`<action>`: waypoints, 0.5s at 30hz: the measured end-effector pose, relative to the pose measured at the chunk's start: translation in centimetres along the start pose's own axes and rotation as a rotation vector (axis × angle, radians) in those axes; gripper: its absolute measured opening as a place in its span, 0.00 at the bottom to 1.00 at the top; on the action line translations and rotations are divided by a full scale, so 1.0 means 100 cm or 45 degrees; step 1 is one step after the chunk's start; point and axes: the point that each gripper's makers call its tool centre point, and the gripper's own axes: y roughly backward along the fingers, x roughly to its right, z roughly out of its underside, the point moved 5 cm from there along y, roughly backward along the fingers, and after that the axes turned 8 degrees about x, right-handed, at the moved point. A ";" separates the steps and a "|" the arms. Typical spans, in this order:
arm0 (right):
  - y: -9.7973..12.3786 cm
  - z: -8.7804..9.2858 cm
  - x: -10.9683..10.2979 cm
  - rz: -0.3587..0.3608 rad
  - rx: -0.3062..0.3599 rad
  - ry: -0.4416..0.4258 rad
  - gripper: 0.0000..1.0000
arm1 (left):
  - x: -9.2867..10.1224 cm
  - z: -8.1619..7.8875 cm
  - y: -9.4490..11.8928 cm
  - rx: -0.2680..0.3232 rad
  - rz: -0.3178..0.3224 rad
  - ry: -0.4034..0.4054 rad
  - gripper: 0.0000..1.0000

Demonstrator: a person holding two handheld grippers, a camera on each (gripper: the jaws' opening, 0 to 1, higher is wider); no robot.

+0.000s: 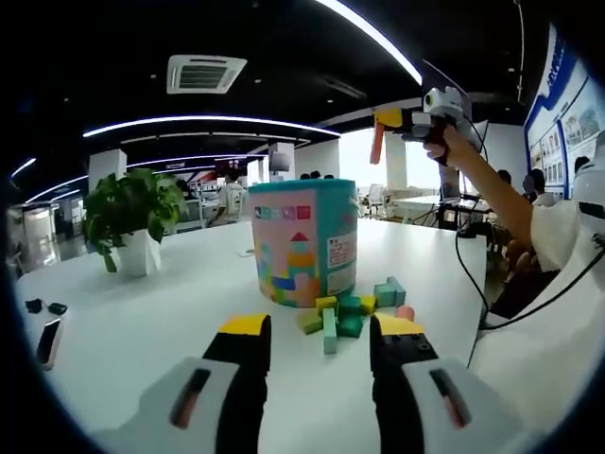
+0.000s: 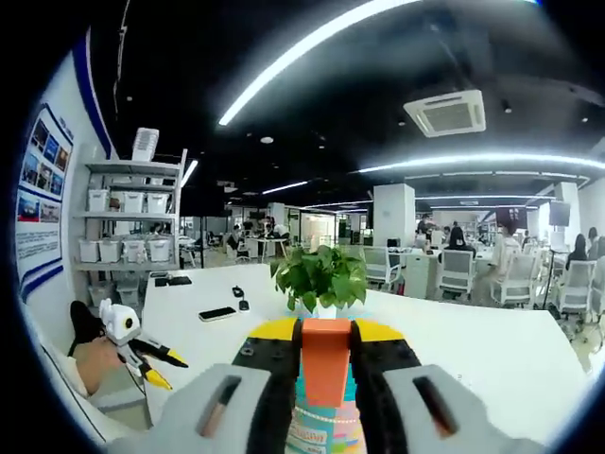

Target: Arrange the toys in the designated storage area by placing each visible toy with the group until no toy remains scattered across the table.

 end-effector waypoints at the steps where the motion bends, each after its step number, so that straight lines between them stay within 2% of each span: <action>1: -0.007 -0.002 -0.001 -0.005 -0.003 0.036 0.20 | 0.000 0.000 0.000 0.001 -0.001 0.000 0.43; 8: -0.050 -0.006 -0.008 -0.095 0.021 0.146 0.20 | -0.003 0.000 0.001 0.010 -0.006 0.009 0.43; 13: -0.074 -0.004 -0.007 -0.092 0.006 0.139 0.20 | -0.004 0.002 0.003 0.003 -0.004 0.008 0.43; 15: -0.082 -0.004 -0.005 -0.086 0.029 0.058 0.20 | -0.006 0.002 0.005 0.007 -0.010 0.010 0.43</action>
